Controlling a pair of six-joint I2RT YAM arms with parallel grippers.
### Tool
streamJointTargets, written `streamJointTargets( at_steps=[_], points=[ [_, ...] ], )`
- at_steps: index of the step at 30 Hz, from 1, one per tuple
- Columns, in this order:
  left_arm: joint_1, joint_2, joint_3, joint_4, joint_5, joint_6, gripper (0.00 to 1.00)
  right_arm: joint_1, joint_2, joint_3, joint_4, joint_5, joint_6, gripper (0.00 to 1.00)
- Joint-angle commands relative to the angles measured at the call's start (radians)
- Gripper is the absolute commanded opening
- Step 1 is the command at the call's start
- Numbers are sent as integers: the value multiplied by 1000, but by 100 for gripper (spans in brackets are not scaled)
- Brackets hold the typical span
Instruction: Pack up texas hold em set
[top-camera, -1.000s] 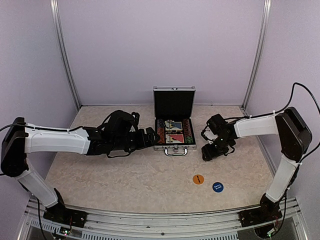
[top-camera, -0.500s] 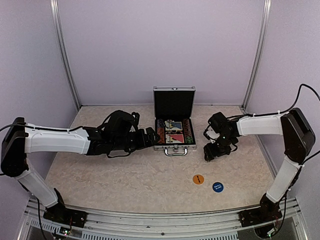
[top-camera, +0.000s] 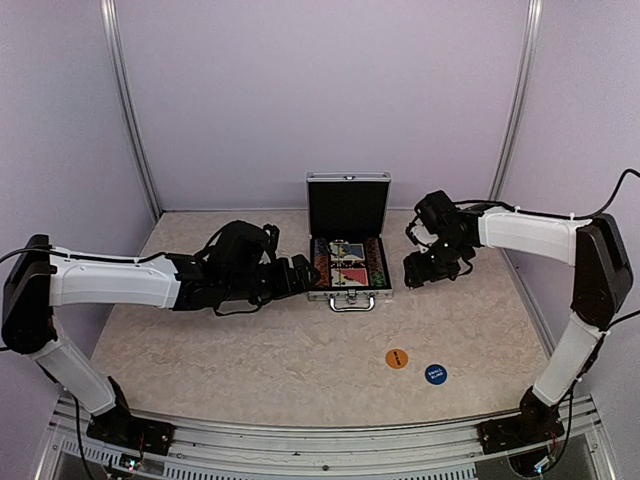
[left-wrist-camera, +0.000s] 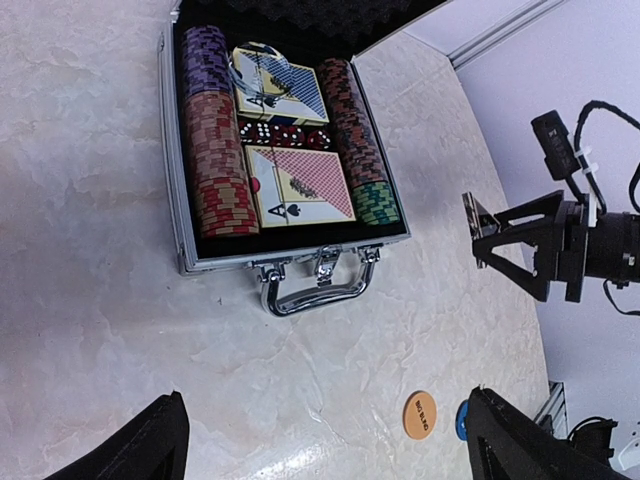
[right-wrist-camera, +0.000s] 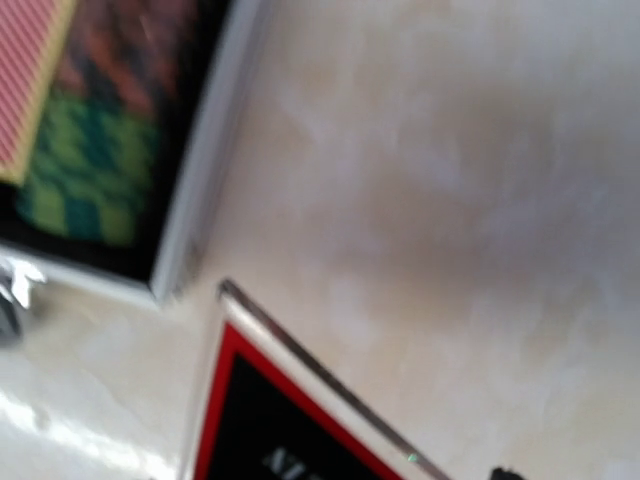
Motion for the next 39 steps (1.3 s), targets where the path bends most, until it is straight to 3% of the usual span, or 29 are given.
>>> streamJointTargets(
  at_steps=[1,12,28,39],
  points=[
    [-5,-12,-15,15,2,-4,95,-2,53,88,-17,15,19,66],
    [1,-20,-36,11,-8,-3,95,34,223,323,-43,22,55,66],
    [27,-94,-110,-7,-28,-14,95,109,564,792,-169,65,126,66],
    [44,-155,-169,-9,-33,-23,95,131,691,906,-173,104,185,68]
  ],
)
